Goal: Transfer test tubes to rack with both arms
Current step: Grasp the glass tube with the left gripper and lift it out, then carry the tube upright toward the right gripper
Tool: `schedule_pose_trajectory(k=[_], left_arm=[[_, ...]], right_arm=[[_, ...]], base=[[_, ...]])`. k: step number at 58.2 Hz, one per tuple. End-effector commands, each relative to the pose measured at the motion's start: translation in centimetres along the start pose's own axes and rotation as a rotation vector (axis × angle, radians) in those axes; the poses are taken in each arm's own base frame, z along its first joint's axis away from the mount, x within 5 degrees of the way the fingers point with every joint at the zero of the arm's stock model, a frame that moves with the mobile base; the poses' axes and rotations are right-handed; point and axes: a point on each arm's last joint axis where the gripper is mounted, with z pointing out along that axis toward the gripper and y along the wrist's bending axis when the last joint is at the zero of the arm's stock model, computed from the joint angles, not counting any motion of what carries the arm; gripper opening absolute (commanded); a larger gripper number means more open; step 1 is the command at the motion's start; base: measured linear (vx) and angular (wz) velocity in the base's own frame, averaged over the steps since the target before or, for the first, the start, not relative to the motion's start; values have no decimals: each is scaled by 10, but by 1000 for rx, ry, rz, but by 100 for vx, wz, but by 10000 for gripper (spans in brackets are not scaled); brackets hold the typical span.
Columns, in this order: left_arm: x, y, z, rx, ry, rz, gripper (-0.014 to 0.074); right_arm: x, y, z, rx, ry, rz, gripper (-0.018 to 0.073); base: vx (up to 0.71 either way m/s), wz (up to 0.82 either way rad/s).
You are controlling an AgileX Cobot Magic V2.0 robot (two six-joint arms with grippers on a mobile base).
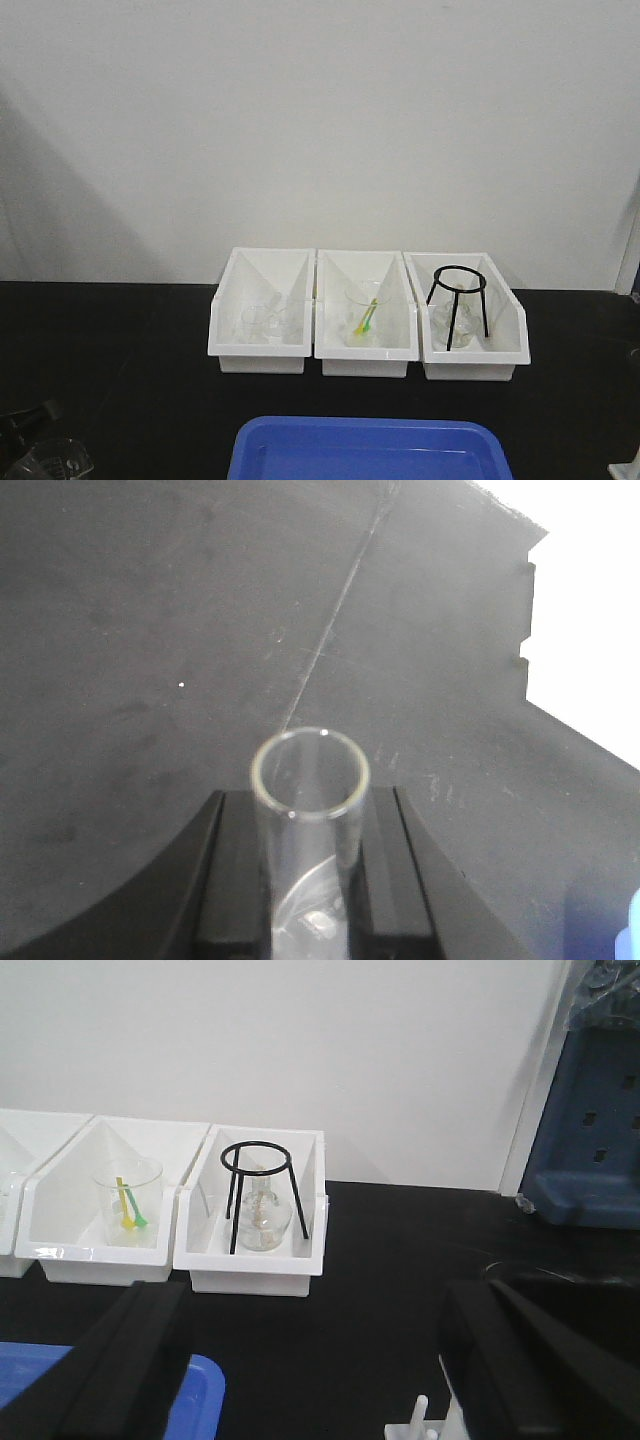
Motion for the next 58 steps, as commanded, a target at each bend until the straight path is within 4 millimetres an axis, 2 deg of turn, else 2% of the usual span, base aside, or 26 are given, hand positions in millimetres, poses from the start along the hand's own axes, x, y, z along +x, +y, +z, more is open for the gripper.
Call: schedule_pose_trajectory(k=[1, 10, 18, 25, 43, 58], left_arm=[[-21, -15, -9, 85, -134, 2, -23], [-24, -17, -15, 99, -156, 2, -22], [-34, -23, -31, 142, -220, 1, -22], [-44, -30, -52, 188, -282, 9, -20], [-61, -47, -119, 315, -470, 230, -20], [-56, -65, -164, 439, -592, 465, -20]], right_arm=[[-18, -1, -2, 2, -108, -11, 551], [-18, -1, -2, 2, -108, -11, 551], [-18, -1, -2, 2, -108, -11, 551], [-18, -1, -2, 2, -108, -11, 551], [-18, -1, -2, 2, -108, -11, 551], [-18, -1, -2, 2, -108, -11, 551]], base=[[0, 0], [0, 0], [0, 0], [0, 0], [0, 0], [0, 0]])
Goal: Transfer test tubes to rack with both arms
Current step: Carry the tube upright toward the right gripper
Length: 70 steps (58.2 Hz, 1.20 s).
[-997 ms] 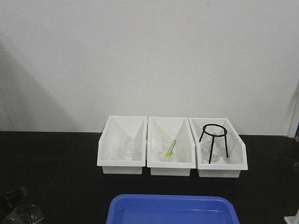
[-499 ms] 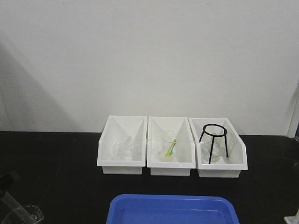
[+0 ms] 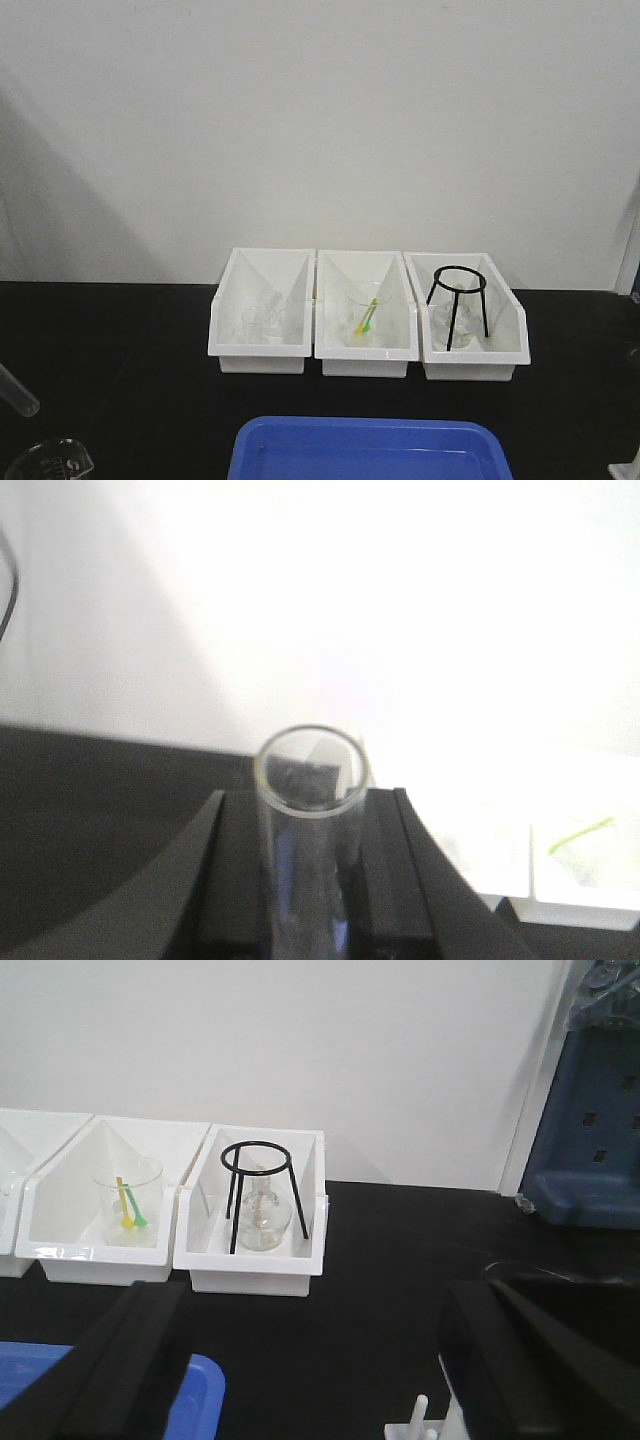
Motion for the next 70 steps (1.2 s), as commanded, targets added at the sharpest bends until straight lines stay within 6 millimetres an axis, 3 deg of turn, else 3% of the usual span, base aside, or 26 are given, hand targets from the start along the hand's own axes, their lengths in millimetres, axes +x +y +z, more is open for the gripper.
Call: schedule_pose_trajectory(k=[1, 16, 29, 37, 46, 56, 70], left_arm=[[-25, -18, -14, 113, -151, 74, -20], [-30, -58, -35, 384, -206, 87, -20], [-17, -91, -41, 672, -125, 28, -20], [2, -110, -41, 911, 0, 68, -20], [24, -116, -30, 992, 163, 47, -20], [32, -118, -23, 1016, 201, 28, -20], [31, -122, -28, 1103, 192, 7, -20]], right_arm=[[-18, -1, -2, 2, -109, -11, 551], [-17, -1, -2, 1, -97, -5, 551], [-3, 7, 3, -60, 64, 46, 537], [8, 29, 12, -222, 166, -57, 494], [15, 64, 16, -467, 196, -156, 446], [13, 96, 6, -711, 138, -197, 419], [7, 119, -17, -1012, 58, -162, 418]], base=[[0, 0], [0, 0], [0, 0], [0, 0], [0, 0], [0, 0], [0, 0]])
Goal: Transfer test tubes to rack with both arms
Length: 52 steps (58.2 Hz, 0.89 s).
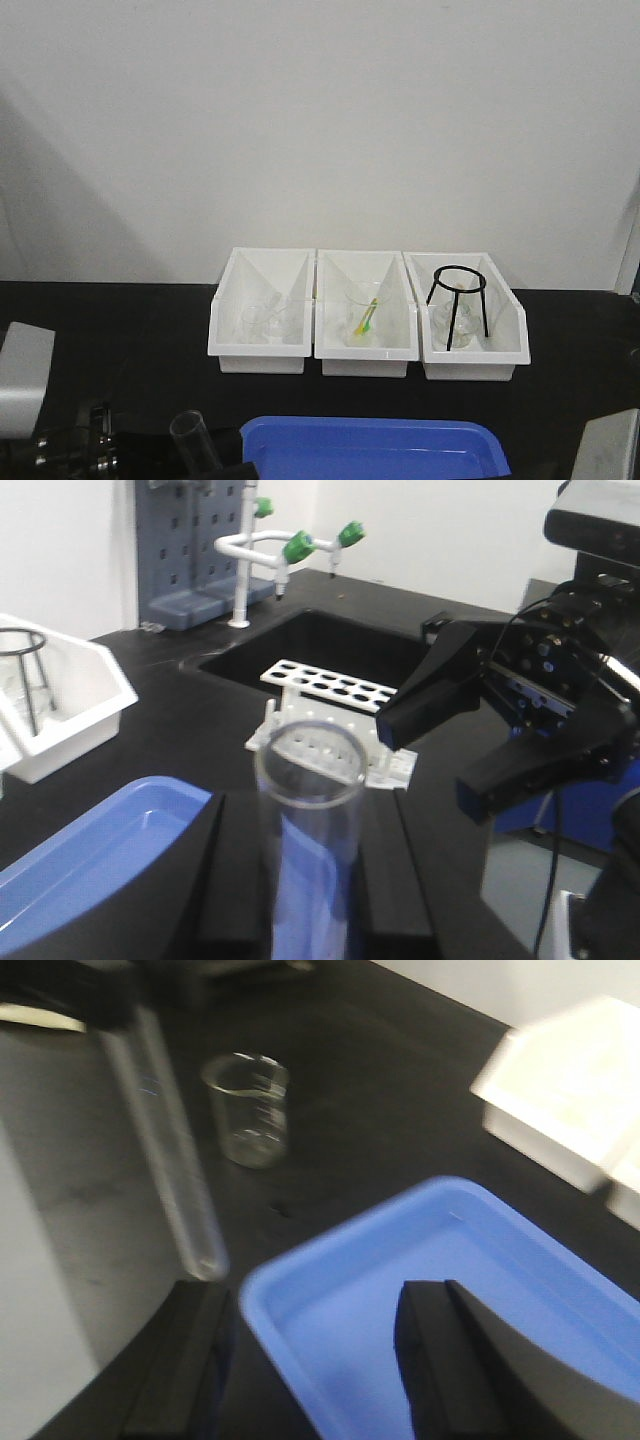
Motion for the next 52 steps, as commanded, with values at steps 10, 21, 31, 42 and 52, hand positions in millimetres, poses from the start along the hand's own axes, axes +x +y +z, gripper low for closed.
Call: schedule_pose_trajectory(k=[10, 21, 31, 42, 52], left_arm=[[-19, -17, -2, 157, -107, -18, -20], [-21, -23, -3, 224, -125, -49, -20], [-21, -24, -3, 232, -124, -70, -19], [-21, -29, -1, 259, -123, -78, -18], [-24, -29, 10, 283, -134, -102, -18]], right_arm=[[-24, 17, -6, -191, -167, 7, 418], [-24, 22, -7, -239, -171, 4, 418], [-24, 21, -7, -230, -172, 5, 418], [-24, 21, -7, -227, -172, 5, 418], [-24, 19, -7, -212, -173, 7, 418]], base=[[0, 0], [0, 0], [0, 0], [0, 0], [0, 0]])
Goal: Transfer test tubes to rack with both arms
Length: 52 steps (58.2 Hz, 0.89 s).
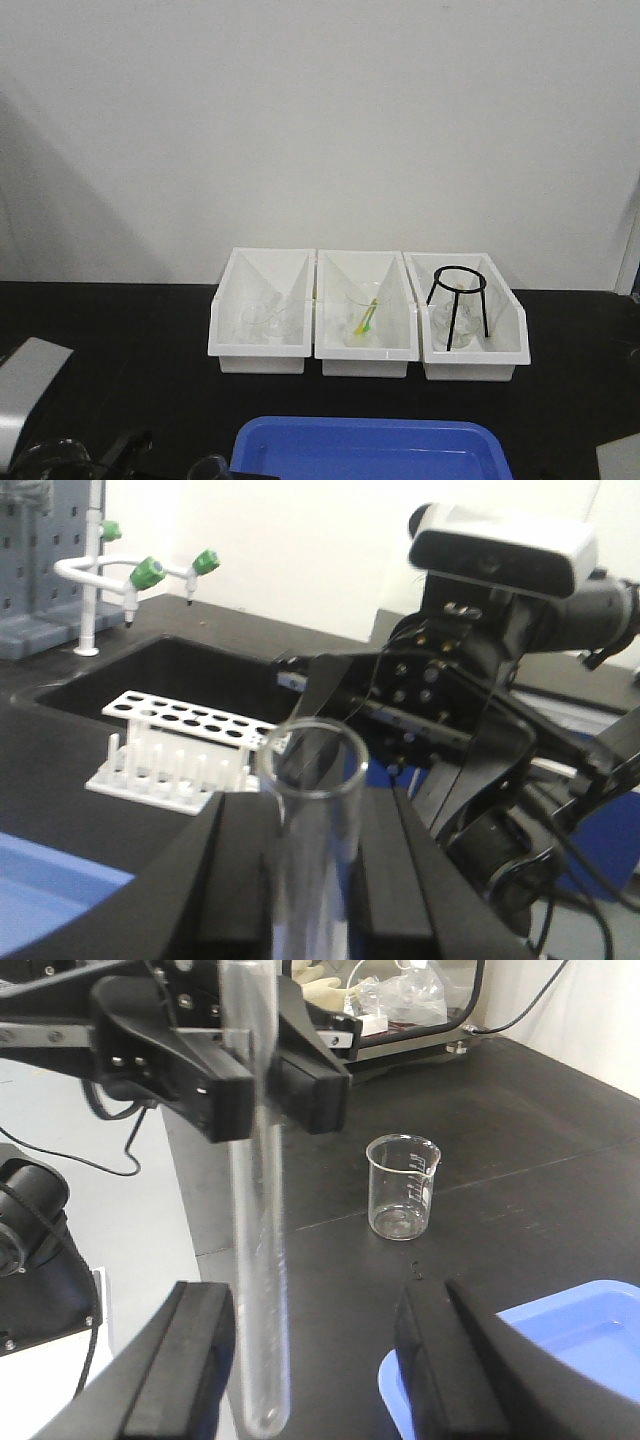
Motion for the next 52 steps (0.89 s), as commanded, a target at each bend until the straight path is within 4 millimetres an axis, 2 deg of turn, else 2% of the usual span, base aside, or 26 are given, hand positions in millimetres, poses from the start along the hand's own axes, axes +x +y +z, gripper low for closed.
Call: schedule_pose_trajectory(k=[1, 18, 44, 52], left_arm=[[-21, -4, 6, 45, -100, -12, -18], [-41, -2, 20, 109, -118, 12, -15], [-20, -7, 53, 220, -34, -57, -15], [-23, -13, 59, 246, -34, -25, -15]], right_arm=[[-15, 0, -3, 11, -69, 10, 418], [-15, -1, -3, 19, -71, 13, 418], [-15, -1, -3, 21, -71, 19, 418], [-15, -1, -3, 21, -71, 21, 418]], base=[[0, 0], [0, 0], [0, 0], [0, 0]])
